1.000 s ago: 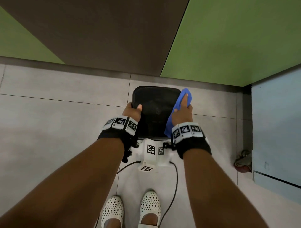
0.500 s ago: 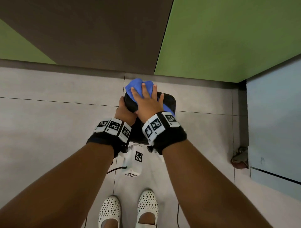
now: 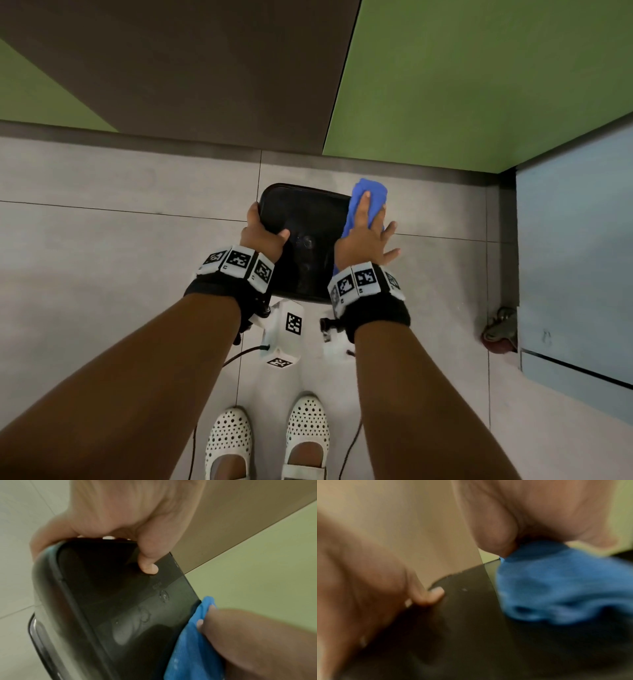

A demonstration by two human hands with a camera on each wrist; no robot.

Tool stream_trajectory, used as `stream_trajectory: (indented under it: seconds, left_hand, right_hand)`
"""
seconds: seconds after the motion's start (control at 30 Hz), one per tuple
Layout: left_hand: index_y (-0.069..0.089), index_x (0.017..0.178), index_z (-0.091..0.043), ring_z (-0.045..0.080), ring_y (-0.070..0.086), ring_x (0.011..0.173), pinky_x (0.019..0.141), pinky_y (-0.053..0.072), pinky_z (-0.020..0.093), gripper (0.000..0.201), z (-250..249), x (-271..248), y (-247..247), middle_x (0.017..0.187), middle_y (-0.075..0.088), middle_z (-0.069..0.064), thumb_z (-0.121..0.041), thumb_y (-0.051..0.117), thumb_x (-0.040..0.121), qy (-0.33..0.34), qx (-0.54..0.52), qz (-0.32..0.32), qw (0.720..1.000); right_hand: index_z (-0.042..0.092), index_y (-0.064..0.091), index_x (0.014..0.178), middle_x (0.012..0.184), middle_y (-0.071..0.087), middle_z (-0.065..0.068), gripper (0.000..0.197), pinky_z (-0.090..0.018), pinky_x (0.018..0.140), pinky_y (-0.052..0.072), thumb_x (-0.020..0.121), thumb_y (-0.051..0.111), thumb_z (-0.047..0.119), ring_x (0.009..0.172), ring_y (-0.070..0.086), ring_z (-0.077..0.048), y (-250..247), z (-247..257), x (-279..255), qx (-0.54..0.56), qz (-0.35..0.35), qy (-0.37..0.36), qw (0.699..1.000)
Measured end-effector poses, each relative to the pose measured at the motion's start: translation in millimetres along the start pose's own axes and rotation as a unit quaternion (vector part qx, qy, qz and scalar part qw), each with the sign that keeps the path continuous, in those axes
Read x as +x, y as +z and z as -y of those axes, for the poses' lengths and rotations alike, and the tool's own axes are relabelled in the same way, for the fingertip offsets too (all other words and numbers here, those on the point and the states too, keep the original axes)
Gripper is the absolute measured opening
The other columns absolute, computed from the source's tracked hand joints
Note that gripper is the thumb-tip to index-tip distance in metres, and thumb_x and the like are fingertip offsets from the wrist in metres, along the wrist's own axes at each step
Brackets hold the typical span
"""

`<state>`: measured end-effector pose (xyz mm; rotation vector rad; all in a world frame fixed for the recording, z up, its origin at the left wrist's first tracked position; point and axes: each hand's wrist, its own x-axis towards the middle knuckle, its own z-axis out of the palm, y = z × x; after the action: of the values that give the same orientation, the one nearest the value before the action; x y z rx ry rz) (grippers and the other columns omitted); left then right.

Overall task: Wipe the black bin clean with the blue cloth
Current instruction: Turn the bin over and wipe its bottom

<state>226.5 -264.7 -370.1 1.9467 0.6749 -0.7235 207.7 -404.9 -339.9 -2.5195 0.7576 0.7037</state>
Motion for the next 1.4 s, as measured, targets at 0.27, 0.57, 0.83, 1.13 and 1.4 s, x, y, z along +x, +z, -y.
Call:
stream_trajectory:
  seconds: [0.27, 0.57, 0.83, 1.13, 1.4]
  left_hand:
    - [0.018, 0.144, -0.016, 0.039, 0.050, 0.123, 0.108, 0.038, 0.049, 0.075, 0, 1, 0, 0.135, 0.049, 0.023, -0.015, 0.061, 0.083, 0.003, 0.009, 0.005, 1.000]
    - [0.016, 0.143, -0.016, 0.037, 0.052, 0.121, 0.107, 0.040, 0.045, 0.072, -5, -6, -8, 0.134, 0.051, 0.018, -0.014, 0.059, 0.085, 0.003, 0.022, 0.043, 0.999]
    - [0.011, 0.145, -0.024, 0.028, 0.049, 0.109, 0.086, 0.041, 0.040, 0.072, -11, -15, -19, 0.120, 0.045, 0.002, -0.021, 0.057, 0.090, -0.039, -0.014, 0.115, 0.993]
    - [0.054, 0.119, -0.005, 0.037, 0.062, 0.108, 0.100, 0.044, 0.051, 0.099, 0, 39, -37, 0.118, 0.064, 0.019, -0.084, 0.038, 0.062, -0.270, -0.227, 0.168, 0.921]
    - [0.065, 0.098, -0.016, 0.023, 0.067, 0.068, 0.056, 0.057, 0.027, 0.028, -6, 28, -25, 0.086, 0.070, 0.007, -0.038, 0.053, 0.084, -0.188, -0.239, 0.160, 0.939]
  right_hand:
    - [0.029, -0.008, 0.148, 0.158, -0.020, -0.002, 0.076, -0.057, 0.115, 0.006, 0.092, 0.039, 0.008, 0.145, -0.015, -0.035, 28, 3, -34, -0.093, -0.007, -0.123, 0.988]
    - [0.028, -0.017, 0.146, 0.156, -0.024, -0.005, 0.082, -0.060, 0.114, 0.009, 0.093, 0.044, 0.019, 0.145, -0.014, -0.035, 39, -4, -44, -0.066, -0.031, -0.049, 0.996]
    - [0.005, 0.024, 0.145, 0.149, 0.034, -0.020, 0.045, -0.030, 0.106, 0.033, 0.100, 0.027, 0.012, 0.135, 0.035, -0.032, -32, -19, 2, 0.314, 0.102, 0.083, 0.940]
    - [0.008, 0.059, 0.119, 0.126, 0.058, -0.013, 0.075, -0.027, 0.078, 0.041, 0.084, 0.034, 0.069, 0.095, 0.060, -0.027, -38, -30, 41, 0.348, 0.223, 0.251, 0.875]
    - [0.012, 0.060, 0.059, 0.066, 0.060, -0.012, 0.058, -0.024, 0.056, 0.045, 0.069, 0.050, 0.068, 0.055, 0.056, -0.024, -20, -38, 54, 0.379, 0.254, 0.240, 0.857]
